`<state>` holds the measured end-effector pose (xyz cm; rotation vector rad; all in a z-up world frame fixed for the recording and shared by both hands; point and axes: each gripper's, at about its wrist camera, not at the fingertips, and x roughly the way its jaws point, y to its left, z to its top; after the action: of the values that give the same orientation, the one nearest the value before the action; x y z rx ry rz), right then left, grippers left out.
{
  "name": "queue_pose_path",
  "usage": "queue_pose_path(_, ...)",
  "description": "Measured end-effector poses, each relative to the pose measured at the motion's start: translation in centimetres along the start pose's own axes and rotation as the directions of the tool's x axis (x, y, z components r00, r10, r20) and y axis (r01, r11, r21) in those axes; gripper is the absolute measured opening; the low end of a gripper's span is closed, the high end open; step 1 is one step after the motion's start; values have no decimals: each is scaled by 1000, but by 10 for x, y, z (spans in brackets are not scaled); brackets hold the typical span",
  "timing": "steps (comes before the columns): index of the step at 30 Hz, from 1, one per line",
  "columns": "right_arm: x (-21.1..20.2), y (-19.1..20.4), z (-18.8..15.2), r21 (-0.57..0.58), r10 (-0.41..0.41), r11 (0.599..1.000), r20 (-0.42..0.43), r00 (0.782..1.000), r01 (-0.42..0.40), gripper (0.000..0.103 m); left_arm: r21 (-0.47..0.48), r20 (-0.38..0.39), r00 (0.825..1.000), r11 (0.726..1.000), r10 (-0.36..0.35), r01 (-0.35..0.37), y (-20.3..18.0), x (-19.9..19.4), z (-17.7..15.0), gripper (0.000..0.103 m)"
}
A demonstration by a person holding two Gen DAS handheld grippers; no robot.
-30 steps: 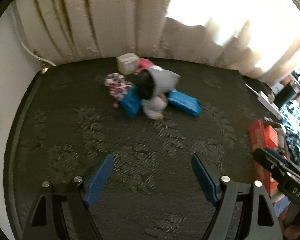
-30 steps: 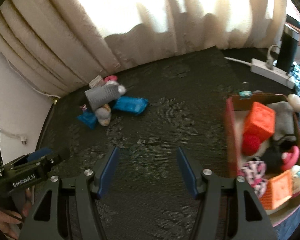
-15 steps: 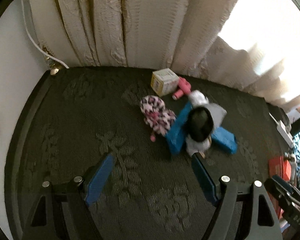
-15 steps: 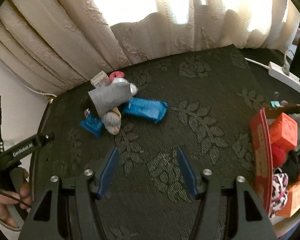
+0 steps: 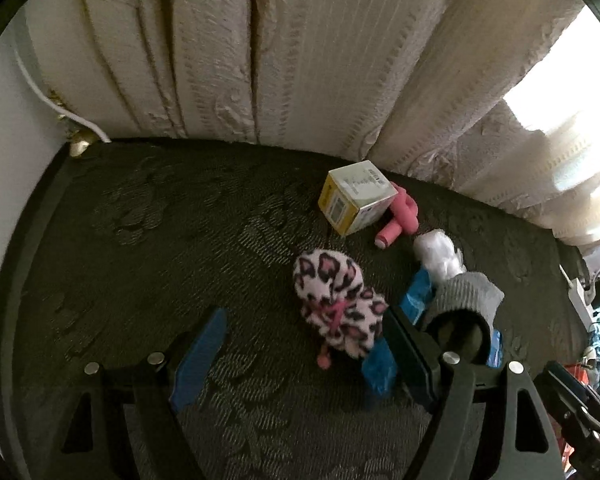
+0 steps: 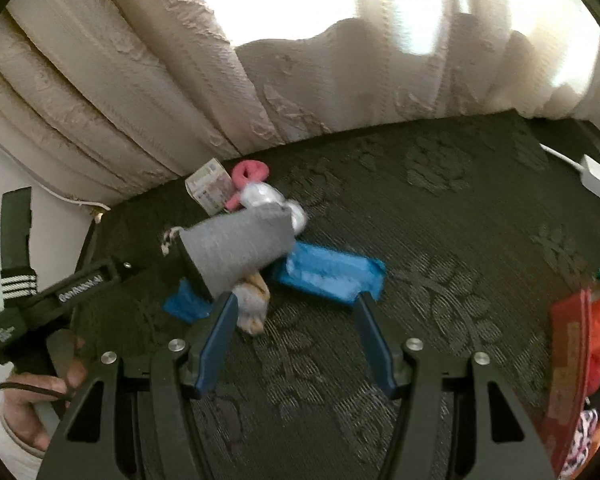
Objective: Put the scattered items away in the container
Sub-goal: 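Grasp the grey sock with the right gripper while the left gripper reaches the leopard plush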
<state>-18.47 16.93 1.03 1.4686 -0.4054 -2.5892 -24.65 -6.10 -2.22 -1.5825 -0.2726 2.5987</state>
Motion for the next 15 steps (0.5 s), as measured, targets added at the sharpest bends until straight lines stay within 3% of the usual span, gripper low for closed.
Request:
queue_pose_path(9,33,21,28,18,80,997,-20,997,-80,64,-18,-33,998,998,-59,59,-2,31,14,82)
queue_pose_path(15,52,28,39,37,107,994,-38,994,-106,64,-60,-84,987,989,-136,132,-2,53,18,82)
